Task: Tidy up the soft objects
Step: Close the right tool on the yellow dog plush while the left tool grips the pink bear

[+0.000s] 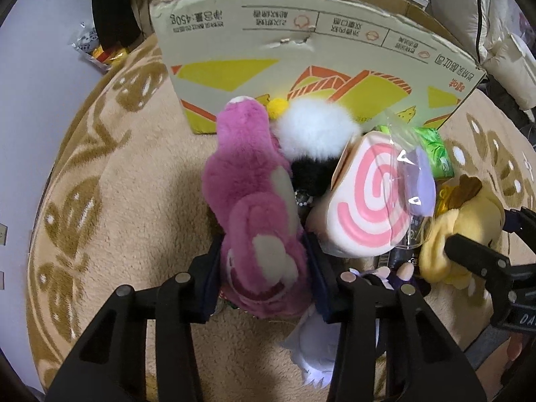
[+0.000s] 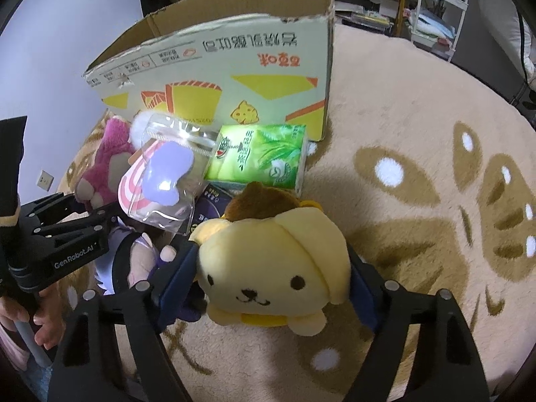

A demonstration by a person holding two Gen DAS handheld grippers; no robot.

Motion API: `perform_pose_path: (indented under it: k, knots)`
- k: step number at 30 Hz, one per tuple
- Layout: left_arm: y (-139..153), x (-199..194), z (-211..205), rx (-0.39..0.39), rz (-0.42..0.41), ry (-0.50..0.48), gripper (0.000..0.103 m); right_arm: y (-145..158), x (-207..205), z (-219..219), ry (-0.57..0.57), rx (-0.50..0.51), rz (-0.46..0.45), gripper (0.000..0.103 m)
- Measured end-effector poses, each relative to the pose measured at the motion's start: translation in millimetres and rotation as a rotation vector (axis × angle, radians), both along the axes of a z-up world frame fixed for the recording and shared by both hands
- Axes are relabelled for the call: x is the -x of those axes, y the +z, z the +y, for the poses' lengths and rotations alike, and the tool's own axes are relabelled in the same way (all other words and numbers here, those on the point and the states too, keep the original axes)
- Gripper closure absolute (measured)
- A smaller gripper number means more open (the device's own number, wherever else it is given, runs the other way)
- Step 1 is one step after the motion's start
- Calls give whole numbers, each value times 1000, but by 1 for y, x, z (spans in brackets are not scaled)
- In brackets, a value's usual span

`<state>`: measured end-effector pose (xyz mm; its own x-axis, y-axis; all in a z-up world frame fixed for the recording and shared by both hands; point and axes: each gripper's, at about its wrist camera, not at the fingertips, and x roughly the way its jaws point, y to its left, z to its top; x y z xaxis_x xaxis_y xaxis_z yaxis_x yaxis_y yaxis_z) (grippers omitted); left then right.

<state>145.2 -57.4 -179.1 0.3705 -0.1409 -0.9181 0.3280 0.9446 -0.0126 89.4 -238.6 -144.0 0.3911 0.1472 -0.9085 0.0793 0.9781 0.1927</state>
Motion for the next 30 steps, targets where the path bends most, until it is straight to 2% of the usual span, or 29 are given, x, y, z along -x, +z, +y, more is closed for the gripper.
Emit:
perform_pose_path:
  k: [9,15,20,28,30]
  knots:
    - [16,8,10,9,-33,51,60,11,1,-5,-13,6,-38,26]
    - [30,18,10,-1,-79,54,60,33,11,-23,-100,15,-159,27]
    - [53,31,6,1,-171,41,60,55,18,-27,-117,-7,-274,27]
    - [94,47,12,52,-311,41,60,89,27,-8,-78,29,-433,26]
    - [106,53,10,44,-363,30,60,100,26,-5,-71,48,-468,26]
